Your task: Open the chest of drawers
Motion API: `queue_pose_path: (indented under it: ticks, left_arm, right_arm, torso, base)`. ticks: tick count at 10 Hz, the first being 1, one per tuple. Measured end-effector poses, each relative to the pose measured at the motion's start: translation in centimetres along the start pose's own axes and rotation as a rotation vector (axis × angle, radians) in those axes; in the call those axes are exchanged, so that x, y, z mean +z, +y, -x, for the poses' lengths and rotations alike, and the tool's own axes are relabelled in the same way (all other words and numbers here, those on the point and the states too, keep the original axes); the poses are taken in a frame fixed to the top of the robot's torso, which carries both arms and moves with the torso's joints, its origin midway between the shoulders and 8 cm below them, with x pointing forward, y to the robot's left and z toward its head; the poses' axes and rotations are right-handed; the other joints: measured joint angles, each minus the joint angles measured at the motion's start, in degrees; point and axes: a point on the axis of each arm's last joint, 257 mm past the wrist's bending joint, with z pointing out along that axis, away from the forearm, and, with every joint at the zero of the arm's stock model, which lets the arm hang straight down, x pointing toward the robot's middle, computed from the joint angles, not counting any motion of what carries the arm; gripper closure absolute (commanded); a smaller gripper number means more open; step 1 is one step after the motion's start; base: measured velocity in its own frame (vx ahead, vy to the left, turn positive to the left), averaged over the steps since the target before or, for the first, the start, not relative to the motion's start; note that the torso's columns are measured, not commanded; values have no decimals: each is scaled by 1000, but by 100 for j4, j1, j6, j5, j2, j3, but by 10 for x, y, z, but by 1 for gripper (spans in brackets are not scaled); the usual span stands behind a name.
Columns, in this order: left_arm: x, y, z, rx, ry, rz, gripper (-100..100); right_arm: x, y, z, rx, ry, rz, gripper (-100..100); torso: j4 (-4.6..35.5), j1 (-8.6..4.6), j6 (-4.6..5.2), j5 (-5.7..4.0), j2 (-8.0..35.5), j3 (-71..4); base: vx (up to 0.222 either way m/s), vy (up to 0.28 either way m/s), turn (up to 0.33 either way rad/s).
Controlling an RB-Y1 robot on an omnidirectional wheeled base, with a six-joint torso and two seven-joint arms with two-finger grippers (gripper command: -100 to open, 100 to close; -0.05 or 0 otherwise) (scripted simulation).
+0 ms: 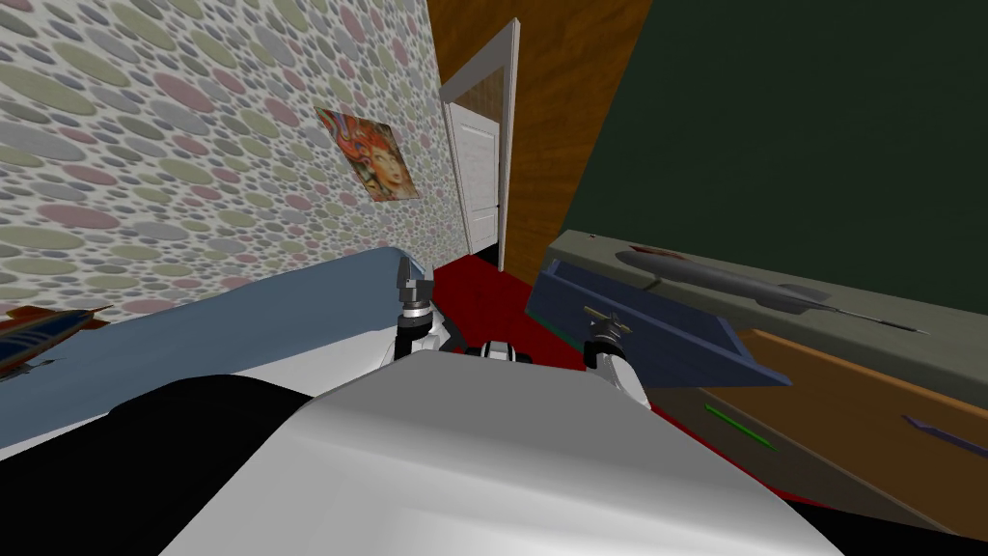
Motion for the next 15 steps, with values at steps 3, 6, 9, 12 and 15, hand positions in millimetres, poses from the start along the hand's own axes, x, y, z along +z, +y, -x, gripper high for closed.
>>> queue_pose_path:
  ticks: [3,6,9,12,15]
  left_arm:
    - [0,0,0,0,0,0,0]
    - [0,0,0,0,0,0,0]
    - [0,0,0,0,0,0,0]
    - [0,0,0,0,0,0,0]
    - [0,0,0,0,0,0,0]
  right_arm:
    - [1,-12,-19,-5,7,-5,-100]
    - [4,-27,-41,-4,18,-9,-100]
    - [5,-31,-47,2,20,-9,-100]
    - [5,-31,-47,2,20,-9,-100]
    - [5,-31,-47,2,20,-9,-100]
  torso:
    - [1,0,0,1,3,2]
    - [1,5,2,1,5,3]
    - [0,1,0,0,-1,0]
    - [0,1,0,0,1,1]
    - [1,1,0,0,2,1]
  base:
    - [-2,3,-8]
    - [-10,11,-34]
    - [-1,1,-2]
    - [4,-4,13]
    - [-5,1,19]
